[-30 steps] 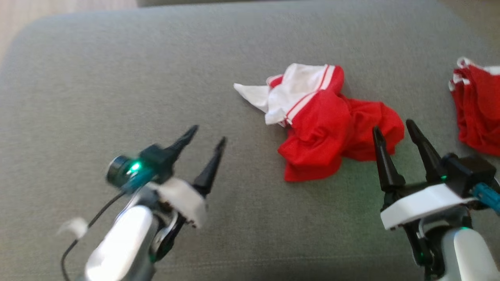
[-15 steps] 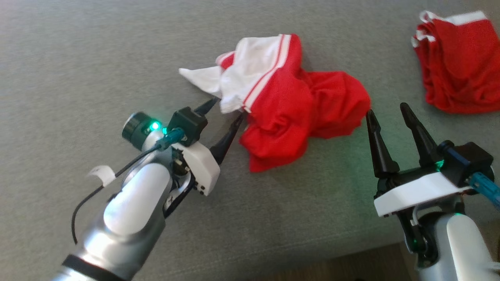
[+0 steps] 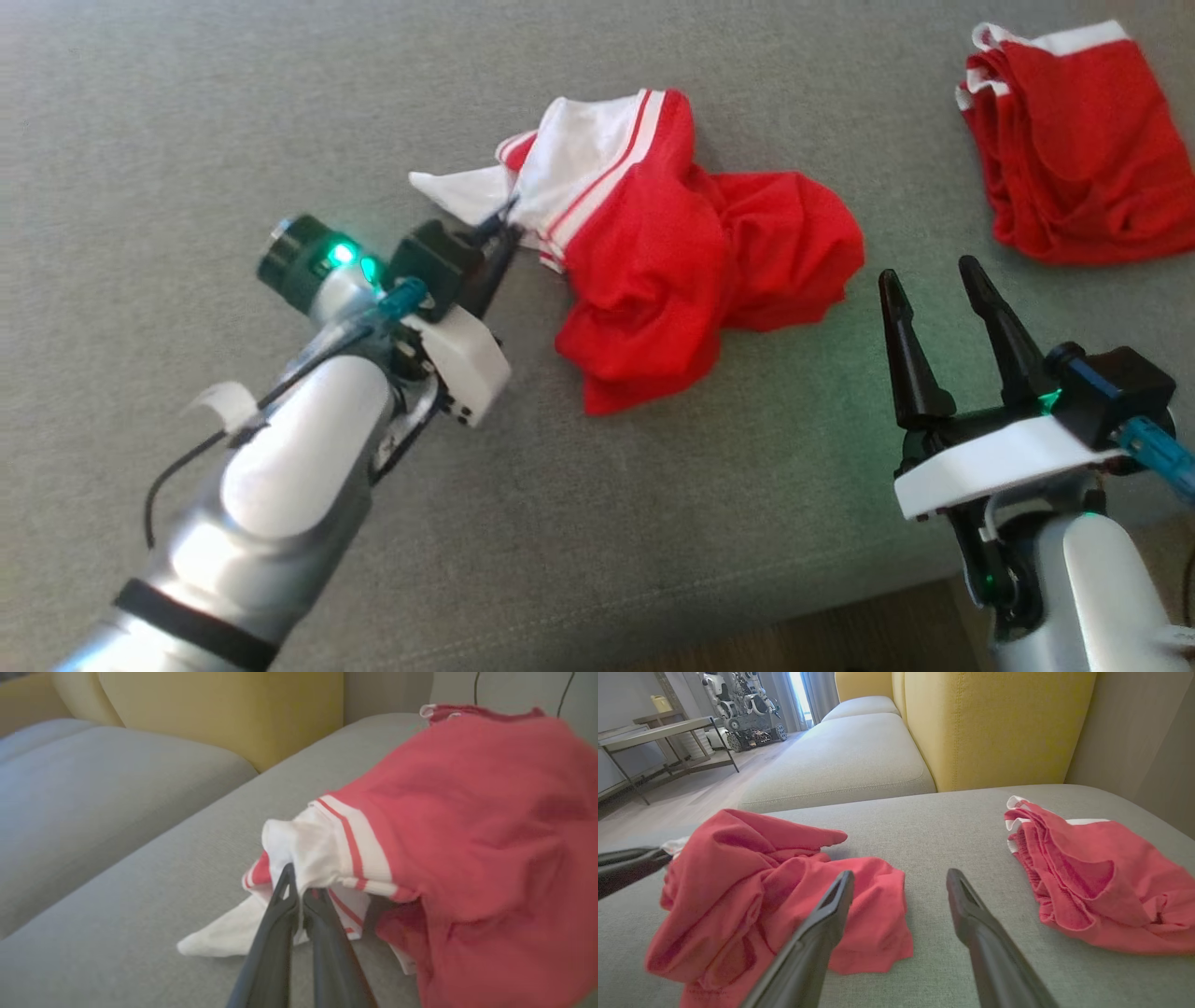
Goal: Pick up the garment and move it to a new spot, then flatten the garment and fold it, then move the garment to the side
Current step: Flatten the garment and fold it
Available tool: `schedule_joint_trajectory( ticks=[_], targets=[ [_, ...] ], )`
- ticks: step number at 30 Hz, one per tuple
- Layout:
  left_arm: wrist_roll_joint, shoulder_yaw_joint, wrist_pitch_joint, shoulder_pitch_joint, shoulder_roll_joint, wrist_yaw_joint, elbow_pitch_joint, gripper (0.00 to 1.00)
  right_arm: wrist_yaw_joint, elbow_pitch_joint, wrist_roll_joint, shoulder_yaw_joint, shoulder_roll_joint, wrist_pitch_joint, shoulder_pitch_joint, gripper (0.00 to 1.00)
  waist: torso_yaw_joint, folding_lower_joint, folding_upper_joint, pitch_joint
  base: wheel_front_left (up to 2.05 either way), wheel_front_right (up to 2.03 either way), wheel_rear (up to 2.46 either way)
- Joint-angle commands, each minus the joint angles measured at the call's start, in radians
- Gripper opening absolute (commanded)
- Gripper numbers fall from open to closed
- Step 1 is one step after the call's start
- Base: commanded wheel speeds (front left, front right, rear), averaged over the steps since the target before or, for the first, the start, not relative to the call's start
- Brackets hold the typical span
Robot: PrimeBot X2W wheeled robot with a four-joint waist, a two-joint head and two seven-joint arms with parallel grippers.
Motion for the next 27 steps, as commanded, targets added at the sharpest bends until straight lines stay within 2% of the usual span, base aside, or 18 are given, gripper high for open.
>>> schedule_joint_trajectory(
  ticks=[1,7,12,15,17,20,23,24,25,26,27],
  targets=[
    [0.009,0.05,0.003,-0.044,0.04,0.019,-0.053,0.0,0.003,-0.031,0.009,0.016,-0.001,-0.003,-0.013,1.0,0.016,0.0,0.0,-0.014,0.0,0.0,0.0],
    [-0.029,0.16,0.066,0.041,0.137,0.134,-0.216,0.0,0.003,-0.027,0.015,0.016,0.001,0.008,-0.004,1.0,0.055,0.0,0.0,-0.047,0.0,0.0,0.0],
    [-0.065,0.252,0.138,0.21,0.227,0.249,-0.358,0.0,0.003,-0.029,0.02,0.007,0.001,0.015,0.007,1.0,0.081,0.0,0.0,-0.059,0.0,0.0,0.0],
    [-0.095,0.298,0.167,0.335,0.255,0.315,-0.42,0.0,0.003,-0.03,0.022,0.002,0.001,0.018,0.014,1.0,0.096,0.0,0.0,-0.058,0.0,0.0,0.0],
    [-0.118,0.321,0.173,0.415,0.261,0.352,-0.44,0.0,0.003,-0.029,0.025,0.004,0.001,0.021,0.015,1.0,0.102,0.0,0.0,-0.057,0.0,0.0,0.0],
    [-0.157,0.335,0.168,0.518,0.24,0.386,-0.443,0.0,0.003,-0.031,0.027,0.0,0.001,0.024,0.018,1.0,0.114,0.0,0.0,-0.057,0.0,0.0,0.0],
    [-0.19,0.325,0.155,0.572,0.205,0.388,-0.427,0.0,0.003,-0.038,0.024,-0.009,0.001,0.03,0.021,1.0,0.132,0.0,0.0,-0.055,0.0,0.0,0.0],
    [-0.2,0.319,0.152,0.578,0.193,0.383,-0.415,0.03,0.003,-0.041,0.022,-0.01,0.001,0.033,0.02,1.0,0.136,0.0,0.0,-0.054,0.0,0.0,0.0],
    [-0.212,0.316,0.147,0.58,0.18,0.378,-0.406,0.64,0.003,-0.045,0.018,-0.009,0.001,0.037,0.018,1.0,0.14,0.0,0.0,-0.054,0.0,0.0,0.0],
    [-0.212,0.316,0.147,0.58,0.18,0.378,-0.406,0.64,0.003,-0.045,0.018,-0.009,0.001,0.037,0.018,1.0,0.14,0.0,0.0,-0.054,0.0,0.0,0.0],
    [-0.22,0.312,0.137,0.579,0.168,0.371,-0.398,1.0,0.003,-0.049,0.016,-0.007,0.001,0.041,0.015,1.0,0.143,0.0,0.0,-0.056,0.0,0.0,0.0]
  ],
)
